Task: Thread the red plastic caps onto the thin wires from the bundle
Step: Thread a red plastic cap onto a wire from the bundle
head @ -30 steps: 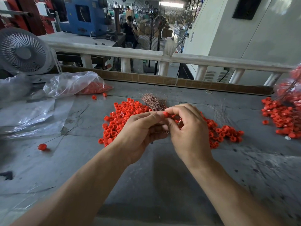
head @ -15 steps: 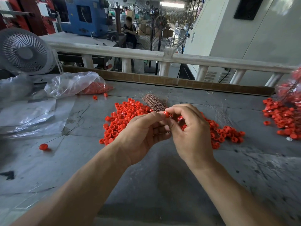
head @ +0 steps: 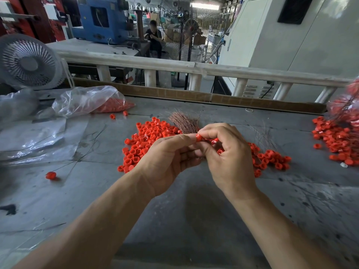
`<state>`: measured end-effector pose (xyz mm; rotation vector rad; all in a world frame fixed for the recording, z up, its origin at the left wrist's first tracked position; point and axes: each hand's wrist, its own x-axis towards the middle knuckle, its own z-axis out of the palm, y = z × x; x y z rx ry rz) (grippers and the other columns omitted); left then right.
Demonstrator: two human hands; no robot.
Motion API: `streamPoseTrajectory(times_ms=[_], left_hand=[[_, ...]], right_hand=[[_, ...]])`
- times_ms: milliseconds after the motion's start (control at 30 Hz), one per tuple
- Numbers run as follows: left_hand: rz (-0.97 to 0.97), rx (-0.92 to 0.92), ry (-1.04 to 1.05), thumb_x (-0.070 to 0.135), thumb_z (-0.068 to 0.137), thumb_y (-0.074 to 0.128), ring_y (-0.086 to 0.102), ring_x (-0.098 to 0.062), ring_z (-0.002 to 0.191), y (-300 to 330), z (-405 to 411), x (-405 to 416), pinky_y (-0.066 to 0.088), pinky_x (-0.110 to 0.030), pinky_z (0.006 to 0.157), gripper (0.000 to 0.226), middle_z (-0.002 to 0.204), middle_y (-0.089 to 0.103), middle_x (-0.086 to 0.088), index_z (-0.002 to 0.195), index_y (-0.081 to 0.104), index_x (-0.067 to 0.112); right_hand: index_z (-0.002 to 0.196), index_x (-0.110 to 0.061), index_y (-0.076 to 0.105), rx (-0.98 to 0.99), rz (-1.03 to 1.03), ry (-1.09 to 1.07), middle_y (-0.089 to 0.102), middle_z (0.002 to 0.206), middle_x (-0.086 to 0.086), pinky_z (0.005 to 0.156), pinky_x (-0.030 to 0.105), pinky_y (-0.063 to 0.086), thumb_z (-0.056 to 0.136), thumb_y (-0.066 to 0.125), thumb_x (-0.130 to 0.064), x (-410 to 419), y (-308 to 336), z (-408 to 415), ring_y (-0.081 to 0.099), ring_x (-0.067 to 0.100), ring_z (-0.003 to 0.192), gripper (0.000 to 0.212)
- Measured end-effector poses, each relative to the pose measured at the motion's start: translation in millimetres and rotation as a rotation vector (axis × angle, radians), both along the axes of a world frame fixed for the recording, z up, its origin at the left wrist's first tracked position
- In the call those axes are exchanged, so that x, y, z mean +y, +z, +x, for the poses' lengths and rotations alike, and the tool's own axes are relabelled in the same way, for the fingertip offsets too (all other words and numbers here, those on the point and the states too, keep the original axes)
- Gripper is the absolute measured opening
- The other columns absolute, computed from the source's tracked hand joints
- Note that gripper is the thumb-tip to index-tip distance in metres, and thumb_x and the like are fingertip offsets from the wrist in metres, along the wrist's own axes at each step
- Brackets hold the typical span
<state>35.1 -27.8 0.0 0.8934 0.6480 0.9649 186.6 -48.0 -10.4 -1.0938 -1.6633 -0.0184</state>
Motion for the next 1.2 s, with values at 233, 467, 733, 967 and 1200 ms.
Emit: streamPoseTrajectory(times_ms=[233,467,733,967,1200], left_hand=[[-0.011,-0.020,-0.023,0.014,0.097,0.056,0.064,-0.017,0.078,0.3,0.9,-2.1,0.056,-0.029,0.078,0.016,0.087,0.065,-0.011,0.100,0.067,0.003],[0.003,-0.003,0.001,0.015,0.095,0.056,0.059,-0.024,0.088,3.7,1.4,-3.8,0.052,-0.033,0.083,0.023,0.105,0.054,-0.024,0.110,0.061,-0.001],[0.022,0.007,0.009,0.014,0.096,0.056,0.062,-0.022,0.083,1.5,0.7,-2.9,0.054,-0.031,0.079,0.017,0.094,0.062,-0.019,0.102,0.065,0.000],[0.069,0.009,0.019,0.015,0.095,0.060,0.069,-0.019,0.080,0.9,1.1,-3.5,0.055,-0.033,0.083,0.016,0.086,0.071,-0.010,0.101,0.070,0.003],[0.066,0.045,0.052,0.014,0.099,0.058,0.069,-0.018,0.076,1.2,1.7,-2.6,0.057,-0.031,0.077,0.017,0.084,0.069,-0.011,0.098,0.071,0.005]], right_hand=[[0.093,-0.004,0.072,-0.041,0.055,-0.050,0.070,0.102,0.001,0.086,0.033,0.053,0.083,0.077,0.005,-1.8,0.7,-3.3,0.065,0.021,0.102,0.014],[0.095,-0.004,0.073,-0.045,0.056,-0.055,0.070,0.104,0.001,0.083,0.035,0.054,0.085,0.077,0.001,-2.1,0.8,-4.9,0.064,0.023,0.102,0.012],[0.095,-0.005,0.073,-0.008,0.047,-0.054,0.069,0.101,0.000,0.079,0.022,0.050,0.086,0.079,-0.003,-2.8,1.0,-4.4,0.064,0.020,0.099,0.011],[0.092,-0.003,0.073,-0.057,0.127,-0.127,0.071,0.096,0.003,0.082,0.029,0.051,0.088,0.074,-0.002,-1.2,0.7,-3.9,0.064,0.022,0.094,0.004],[0.090,-0.004,0.070,-0.119,0.147,-0.135,0.068,0.093,0.003,0.082,0.035,0.050,0.092,0.069,-0.007,-0.3,1.3,-2.2,0.062,0.024,0.091,0.003]])
